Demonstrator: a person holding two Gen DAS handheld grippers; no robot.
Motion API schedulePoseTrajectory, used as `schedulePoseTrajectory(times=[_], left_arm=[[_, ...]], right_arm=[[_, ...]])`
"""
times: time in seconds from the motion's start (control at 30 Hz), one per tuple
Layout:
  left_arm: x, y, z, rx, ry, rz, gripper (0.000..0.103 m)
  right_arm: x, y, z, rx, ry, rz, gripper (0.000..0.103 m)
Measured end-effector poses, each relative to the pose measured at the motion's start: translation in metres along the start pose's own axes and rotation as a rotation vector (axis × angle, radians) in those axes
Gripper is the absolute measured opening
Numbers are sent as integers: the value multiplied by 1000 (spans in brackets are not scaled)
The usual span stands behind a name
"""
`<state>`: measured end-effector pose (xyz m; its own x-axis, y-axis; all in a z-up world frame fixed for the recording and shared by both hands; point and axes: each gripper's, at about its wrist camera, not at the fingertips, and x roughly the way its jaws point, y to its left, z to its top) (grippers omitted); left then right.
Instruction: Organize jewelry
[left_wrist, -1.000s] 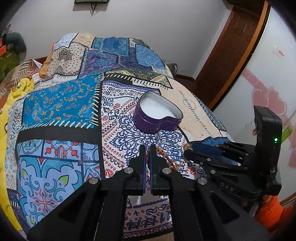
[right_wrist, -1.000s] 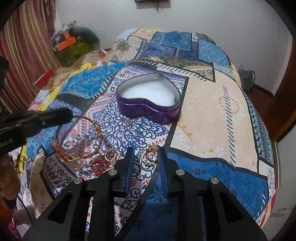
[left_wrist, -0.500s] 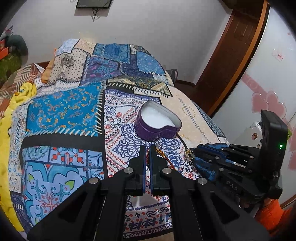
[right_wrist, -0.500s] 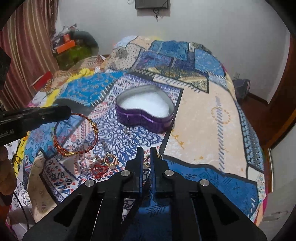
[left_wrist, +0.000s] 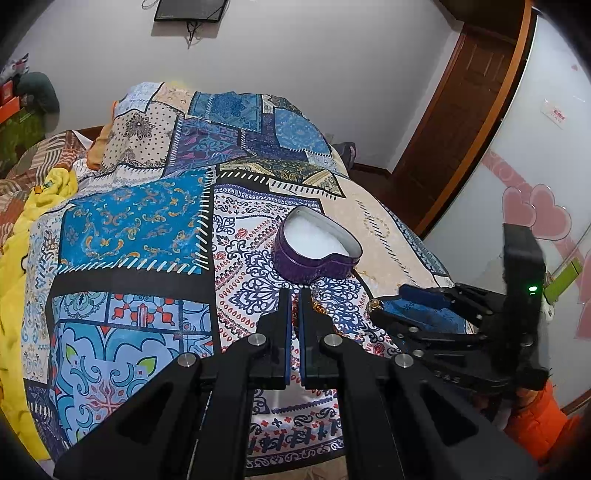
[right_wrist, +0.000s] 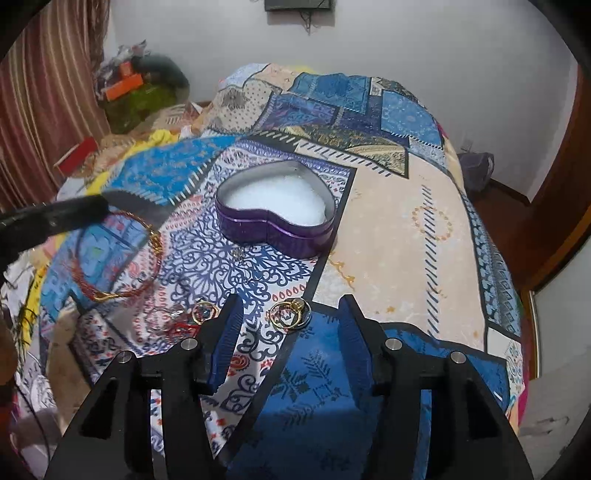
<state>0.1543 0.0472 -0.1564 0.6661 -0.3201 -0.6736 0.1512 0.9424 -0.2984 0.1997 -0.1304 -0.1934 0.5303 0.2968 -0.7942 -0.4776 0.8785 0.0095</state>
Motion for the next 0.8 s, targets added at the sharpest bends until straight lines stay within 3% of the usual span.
schedulePoseTrajectory(times=[0.07, 0.23, 0.6, 0.8], left_arm=[[2, 1, -1, -1, 4, -2, 2], [6, 3, -3, -9, 14, -5, 2], [-6, -2, 0, 1, -12, 3, 2], [-17, 9, 5, 15, -28, 76, 2]], right_arm=[[12, -1, -1, -5, 42, 8, 31], [11, -7, -3, 9, 45, 16, 18], [-24, -4, 5, 24, -59, 35, 18], [-39, 1, 12, 26, -110, 60, 18]])
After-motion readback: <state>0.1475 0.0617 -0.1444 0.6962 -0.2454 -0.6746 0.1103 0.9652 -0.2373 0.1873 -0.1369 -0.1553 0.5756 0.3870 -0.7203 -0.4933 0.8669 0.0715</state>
